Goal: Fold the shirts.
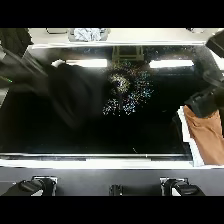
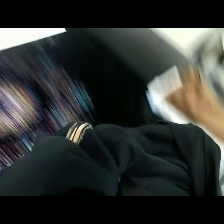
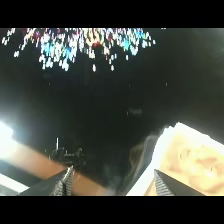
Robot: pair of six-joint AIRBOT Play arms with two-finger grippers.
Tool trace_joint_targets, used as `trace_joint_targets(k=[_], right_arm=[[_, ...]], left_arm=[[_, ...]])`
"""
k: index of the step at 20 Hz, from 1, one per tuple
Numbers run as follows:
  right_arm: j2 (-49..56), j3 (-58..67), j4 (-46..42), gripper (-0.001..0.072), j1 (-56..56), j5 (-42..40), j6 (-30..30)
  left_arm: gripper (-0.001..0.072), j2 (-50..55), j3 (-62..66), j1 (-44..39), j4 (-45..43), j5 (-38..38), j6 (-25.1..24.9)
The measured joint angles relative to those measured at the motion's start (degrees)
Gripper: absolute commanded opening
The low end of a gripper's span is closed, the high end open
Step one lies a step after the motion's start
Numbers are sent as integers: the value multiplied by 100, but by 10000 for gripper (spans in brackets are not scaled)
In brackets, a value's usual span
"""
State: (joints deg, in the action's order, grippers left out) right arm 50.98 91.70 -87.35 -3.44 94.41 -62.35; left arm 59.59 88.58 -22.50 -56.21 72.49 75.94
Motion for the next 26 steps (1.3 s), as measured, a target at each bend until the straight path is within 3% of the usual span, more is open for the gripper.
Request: trace_joint_targets(k=[5,6,7,8,12,16,19,22,26], right_arm=[[-188,-4,-136,595,2,431,-9],[-160,-13,-149,595,2,457,-26],[-122,-20,-164,595,2,483,-39],[-70,-24,-166,595,2,507,-44],[286,-42,-184,596,2,535,-63],[669,-374,-184,612,2,361,-59],[793,-1314,-111,624,11,-55,-55],[870,-2601,448,640,15,-673,-35],[999,-4234,1427,695,22,-1204,151]], left_arm=[[32,142,-2664,-1565,-59,-1526,-289],[195,254,-2994,-1759,-52,-1788,-286],[615,382,-3250,-1921,-35,-2004,-260],[713,485,-3399,-2011,-24,-2184,-236],[711,540,-3060,-1617,-339,-2111,-153],[707,398,-2293,-269,-979,-1154,-26],[708,330,-2579,584,-1001,-280,59],[708,168,-3836,789,-149,-11,-83],[708,-17,-5576,396,1303,-570,-520]])
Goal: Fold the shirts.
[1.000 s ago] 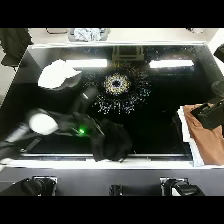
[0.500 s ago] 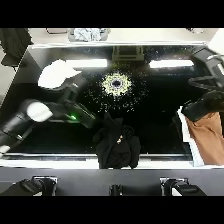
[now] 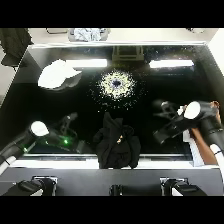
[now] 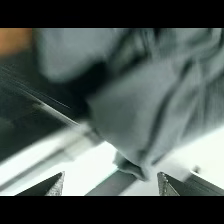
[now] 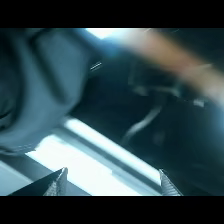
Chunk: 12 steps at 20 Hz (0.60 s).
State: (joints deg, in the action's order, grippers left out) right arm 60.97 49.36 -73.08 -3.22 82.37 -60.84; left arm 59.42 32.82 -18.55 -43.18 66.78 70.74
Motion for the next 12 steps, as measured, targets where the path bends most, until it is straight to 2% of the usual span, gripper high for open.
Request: trace_joint_targets(k=[4,5,7,9,11,12], right_arm=[[48,-907,518,695,-2,-223,153],[50,-1045,625,695,0,-256,181],[57,-1252,780,695,-2,-310,229],[61,-1443,946,695,-11,-417,267],[61,-1631,1191,697,-11,-577,286],[61,-1727,1362,700,-11,-675,319]], left_arm=[[691,-55,-717,-660,933,-640,-315],[599,-61,-796,-809,1045,-828,-330],[475,-63,-890,-1023,1202,-1163,-326],[390,-48,-940,-1147,1274,-1464,-254],[28,-24,-966,-1246,1329,-1733,-116],[29,-17,-973,-1290,1342,-1814,-76]])
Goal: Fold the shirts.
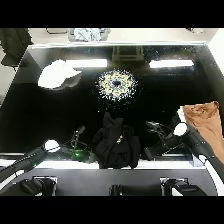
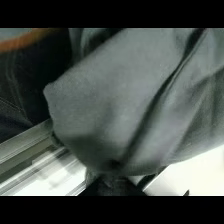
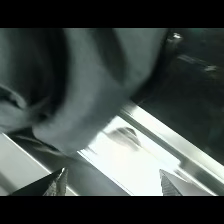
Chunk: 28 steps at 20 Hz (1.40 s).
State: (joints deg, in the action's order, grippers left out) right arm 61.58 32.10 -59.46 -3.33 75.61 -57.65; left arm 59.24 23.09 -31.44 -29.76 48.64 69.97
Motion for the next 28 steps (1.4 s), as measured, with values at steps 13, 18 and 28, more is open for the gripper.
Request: trace_joint_targets(k=[13,18,28], right_arm=[[79,-883,1718,582,-13,-1176,280],[470,-920,1733,41,-17,-1342,210],[-702,1425,72,41,0,-809,345]], left_arm=[[26,-146,-15,-103,39,-326,144],[25,-256,-15,-105,42,-356,142],[22,-1445,1764,807,-684,-334,-125]])
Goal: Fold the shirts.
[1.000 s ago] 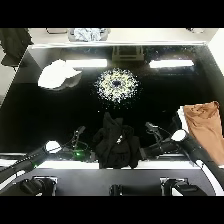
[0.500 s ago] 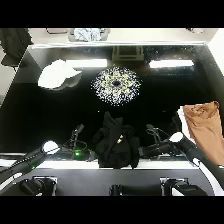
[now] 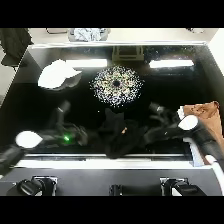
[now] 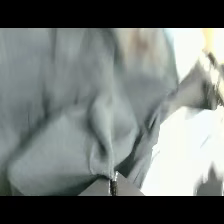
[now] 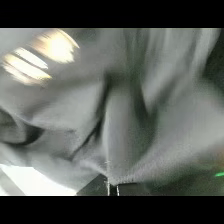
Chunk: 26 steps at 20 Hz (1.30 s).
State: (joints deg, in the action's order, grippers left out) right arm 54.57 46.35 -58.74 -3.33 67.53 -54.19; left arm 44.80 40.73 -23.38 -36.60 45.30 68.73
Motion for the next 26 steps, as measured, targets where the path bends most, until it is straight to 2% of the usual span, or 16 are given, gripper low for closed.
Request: trace_joint_targets(k=[6,9,13,16,20,23,26], right_arm=[[-1314,3646,-2896,40,4,140,-1134],[-1641,4828,-3316,40,-2,153,-1379],[-1775,5606,-3661,40,-2,407,-1491],[-1805,5818,-3827,41,-2,898,-1508],[-1665,5692,-3866,40,-2,2459,-1508],[-1810,4535,-3600,40,-2,3156,-1593],[-2002,2623,-3383,40,-2,3012,-1744]], left_arm=[[23,-925,3112,2658,-505,-9,184],[23,-1082,4371,3504,-389,-15,251],[22,-1158,5346,3901,-516,4,317],[23,-1169,5615,3993,-682,120,326],[24,-1130,5302,4035,-894,682,337],[25,-1110,4415,4041,-964,942,448],[25,-968,3222,4041,-970,1062,476]])
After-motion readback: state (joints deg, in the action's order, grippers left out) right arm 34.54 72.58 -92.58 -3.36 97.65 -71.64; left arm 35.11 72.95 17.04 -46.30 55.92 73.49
